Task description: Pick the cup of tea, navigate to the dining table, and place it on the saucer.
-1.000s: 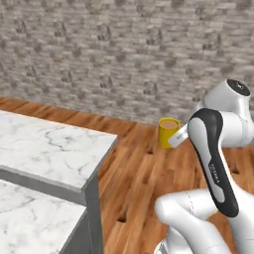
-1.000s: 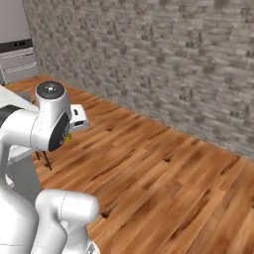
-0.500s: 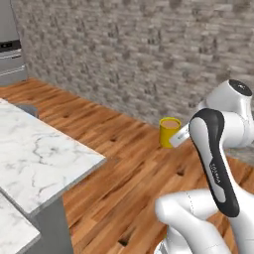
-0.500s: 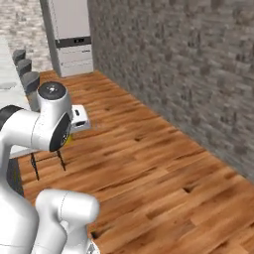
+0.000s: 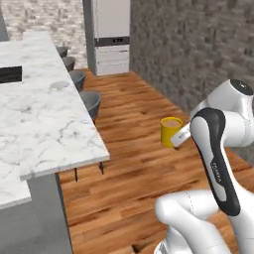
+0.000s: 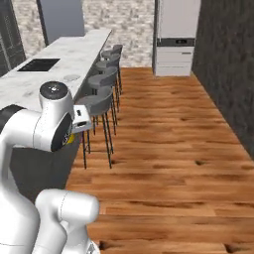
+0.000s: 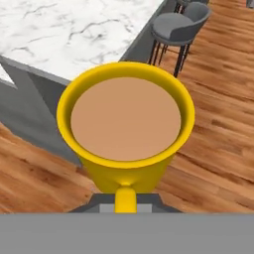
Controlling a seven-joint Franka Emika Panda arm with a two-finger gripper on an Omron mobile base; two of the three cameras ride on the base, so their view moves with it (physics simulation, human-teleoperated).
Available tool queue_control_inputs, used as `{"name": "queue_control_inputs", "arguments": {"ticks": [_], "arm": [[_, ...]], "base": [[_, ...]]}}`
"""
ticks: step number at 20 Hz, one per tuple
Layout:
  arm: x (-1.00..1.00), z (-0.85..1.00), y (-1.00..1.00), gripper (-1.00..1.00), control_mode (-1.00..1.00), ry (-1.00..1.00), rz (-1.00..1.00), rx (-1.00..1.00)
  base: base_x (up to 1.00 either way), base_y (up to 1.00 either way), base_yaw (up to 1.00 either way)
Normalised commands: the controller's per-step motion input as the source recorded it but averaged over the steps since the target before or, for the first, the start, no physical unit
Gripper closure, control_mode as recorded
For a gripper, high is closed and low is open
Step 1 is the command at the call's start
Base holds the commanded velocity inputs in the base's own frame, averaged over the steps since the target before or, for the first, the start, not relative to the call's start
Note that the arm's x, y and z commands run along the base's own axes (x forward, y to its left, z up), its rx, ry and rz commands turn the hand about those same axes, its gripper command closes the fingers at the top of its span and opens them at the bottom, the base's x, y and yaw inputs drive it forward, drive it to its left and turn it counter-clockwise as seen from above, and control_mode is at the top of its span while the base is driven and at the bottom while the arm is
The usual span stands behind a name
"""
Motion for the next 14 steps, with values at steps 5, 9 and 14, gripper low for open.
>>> {"name": "queue_control_inputs", "arguments": {"ticks": [5, 9, 14], "arm": [[0.00, 0.00, 0.00, 1.00, 1.00, 0.00, 0.00, 0.00], [0.00, 0.00, 0.00, 1.00, 1.00, 0.00, 0.00, 0.00], [0.00, 0.00, 0.00, 1.00, 1.00, 0.00, 0.00, 0.00]], "base": [[0.55, -0.81, 0.74], [0.76, -1.00, 0.55], [0.82, -1.00, 0.36]]}}
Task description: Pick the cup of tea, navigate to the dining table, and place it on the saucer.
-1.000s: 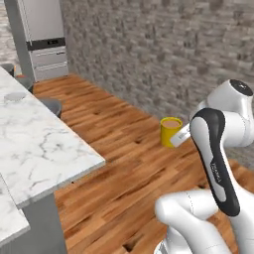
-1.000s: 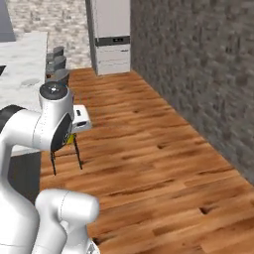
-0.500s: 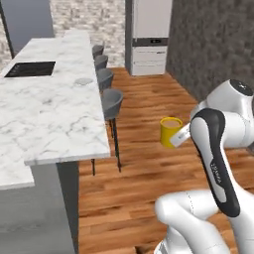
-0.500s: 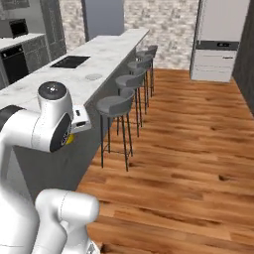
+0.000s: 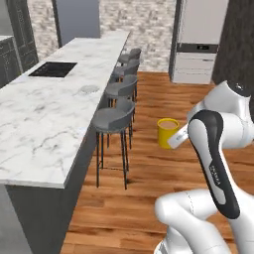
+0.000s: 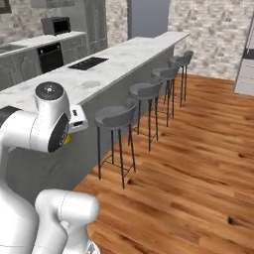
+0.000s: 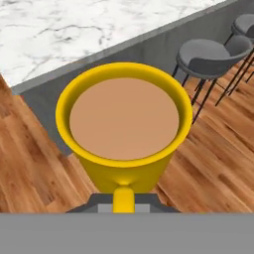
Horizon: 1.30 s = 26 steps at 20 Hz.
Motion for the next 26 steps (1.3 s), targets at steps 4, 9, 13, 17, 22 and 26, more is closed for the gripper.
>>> {"name": "queue_control_inputs", "arguments": {"ticks": [4, 9, 13, 17, 22, 26], "arm": [[0.00, 0.00, 0.00, 1.00, 1.00, 0.00, 0.00, 0.00], [0.00, 0.00, 0.00, 1.00, 1.00, 0.00, 0.00, 0.00], [0.00, 0.00, 0.00, 1.00, 1.00, 0.00, 0.00, 0.00], [0.00, 0.00, 0.00, 1.00, 1.00, 0.00, 0.00, 0.00], [0.00, 0.00, 0.00, 1.00, 1.00, 0.00, 0.00, 0.00], [0.00, 0.00, 0.00, 1.00, 1.00, 0.00, 0.00, 0.00]], "base": [[0.98, -0.98, 0.44], [0.95, -0.80, 0.64], [0.76, -0.84, 0.65], [0.65, -0.67, 0.70], [0.42, -0.81, 0.51], [0.26, -0.69, 0.28]]}}
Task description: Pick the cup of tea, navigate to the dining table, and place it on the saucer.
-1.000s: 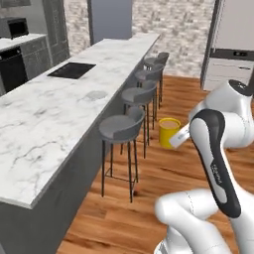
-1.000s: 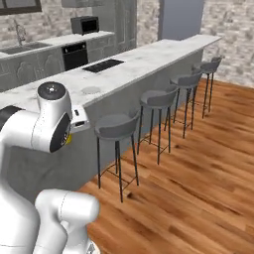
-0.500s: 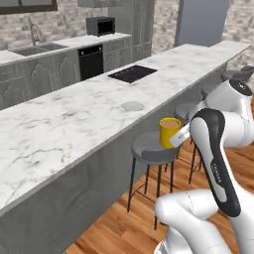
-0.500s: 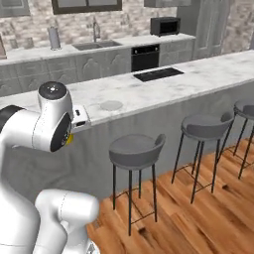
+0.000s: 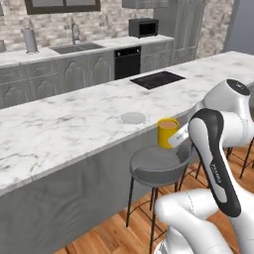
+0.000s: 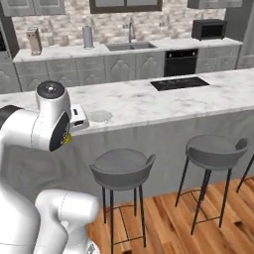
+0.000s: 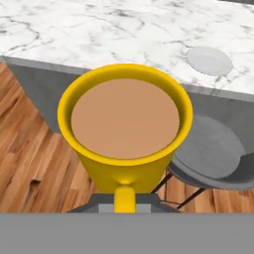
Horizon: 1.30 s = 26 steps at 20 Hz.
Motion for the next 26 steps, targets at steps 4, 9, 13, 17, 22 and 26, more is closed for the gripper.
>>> {"name": "queue_control_inputs", "arguments": {"ticks": [4, 9, 13, 17, 22, 26], "arm": [[0.00, 0.00, 0.00, 1.00, 1.00, 0.00, 0.00, 0.00], [0.00, 0.00, 0.00, 1.00, 1.00, 0.00, 0.00, 0.00], [0.00, 0.00, 0.00, 1.00, 1.00, 0.00, 0.00, 0.00], [0.00, 0.00, 0.00, 1.00, 1.00, 0.00, 0.00, 0.00], [0.00, 0.00, 0.00, 1.00, 1.00, 0.00, 0.00, 0.00], [0.00, 0.00, 0.00, 1.00, 1.00, 0.00, 0.00, 0.00]], "base": [[0.23, -0.41, 0.24], [0.43, -0.21, 0.34], [0.62, -0.32, 0.48], [0.26, -0.55, 0.31], [0.24, -0.75, 0.05], [0.63, -0.30, 0.00]]}}
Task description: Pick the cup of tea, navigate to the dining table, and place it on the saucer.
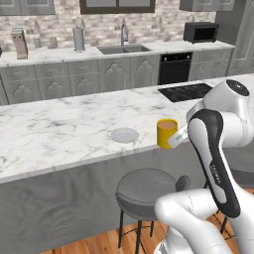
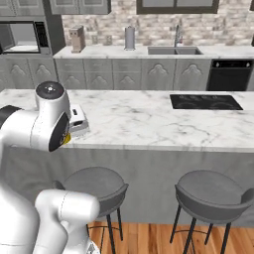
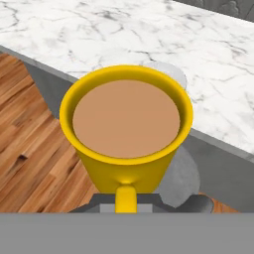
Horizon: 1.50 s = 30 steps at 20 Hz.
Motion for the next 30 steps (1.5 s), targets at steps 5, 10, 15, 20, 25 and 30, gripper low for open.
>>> {"name": "queue_control_inputs", "arguments": {"ticks": [5, 10, 15, 20, 25, 30], "arm": [[0.00, 0.00, 0.00, 1.00, 1.00, 0.00, 0.00, 0.00], [0.00, 0.00, 0.00, 1.00, 1.00, 0.00, 0.00, 0.00], [0.00, 0.00, 0.00, 1.00, 1.00, 0.00, 0.00, 0.00], [0.00, 0.00, 0.00, 1.00, 1.00, 0.00, 0.00, 0.00], [0.90, 0.00, 0.00, 1.00, -1.00, 0.00, 0.10, 0.00], [1.00, 0.00, 0.00, 1.00, -1.00, 0.02, 0.32, 0.00]], "base": [[0.98, 0.00, 0.00], [0.22, 0.00, 0.00], [0.00, 0.00, 0.00], [0.02, 0.00, 0.00], [0.00, 0.00, 0.00], [0.00, 0.00, 0.00]]}}
